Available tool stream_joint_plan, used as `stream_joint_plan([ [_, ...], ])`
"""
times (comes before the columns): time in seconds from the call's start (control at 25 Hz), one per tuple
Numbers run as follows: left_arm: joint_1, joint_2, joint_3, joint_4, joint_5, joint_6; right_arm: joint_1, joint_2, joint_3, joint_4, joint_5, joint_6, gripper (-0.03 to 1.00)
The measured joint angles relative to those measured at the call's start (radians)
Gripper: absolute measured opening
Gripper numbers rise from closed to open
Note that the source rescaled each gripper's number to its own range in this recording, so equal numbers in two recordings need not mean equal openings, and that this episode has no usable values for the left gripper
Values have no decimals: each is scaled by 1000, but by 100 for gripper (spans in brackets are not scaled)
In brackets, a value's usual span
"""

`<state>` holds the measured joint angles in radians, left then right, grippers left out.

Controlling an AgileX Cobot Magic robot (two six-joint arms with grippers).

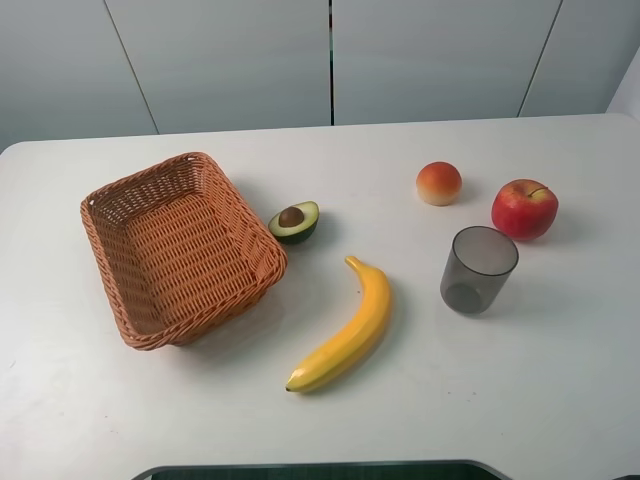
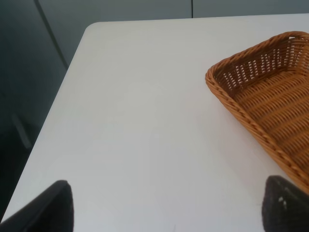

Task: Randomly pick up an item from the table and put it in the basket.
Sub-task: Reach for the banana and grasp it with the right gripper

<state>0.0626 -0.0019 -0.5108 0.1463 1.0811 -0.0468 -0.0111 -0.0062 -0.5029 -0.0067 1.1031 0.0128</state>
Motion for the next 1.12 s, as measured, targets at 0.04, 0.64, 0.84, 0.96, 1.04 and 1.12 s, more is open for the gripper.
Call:
stream_joint_plan([
  [0.04,0,0,0,0,0,0,0,0,0,0,0,0,88],
  [0.64,0,0,0,0,0,0,0,248,-76,158,36,0,88],
  [0.84,0,0,0,0,0,0,2,494,-186,176,52,10,88],
  [0.96,0,0,0,0,0,2,43,605,-245,178,52,56,88],
  [1.04,0,0,0,0,0,4,109,660,-260,178,45,68,88],
  [1.12,0,0,0,0,0,4,192,702,-259,174,15,97,88],
])
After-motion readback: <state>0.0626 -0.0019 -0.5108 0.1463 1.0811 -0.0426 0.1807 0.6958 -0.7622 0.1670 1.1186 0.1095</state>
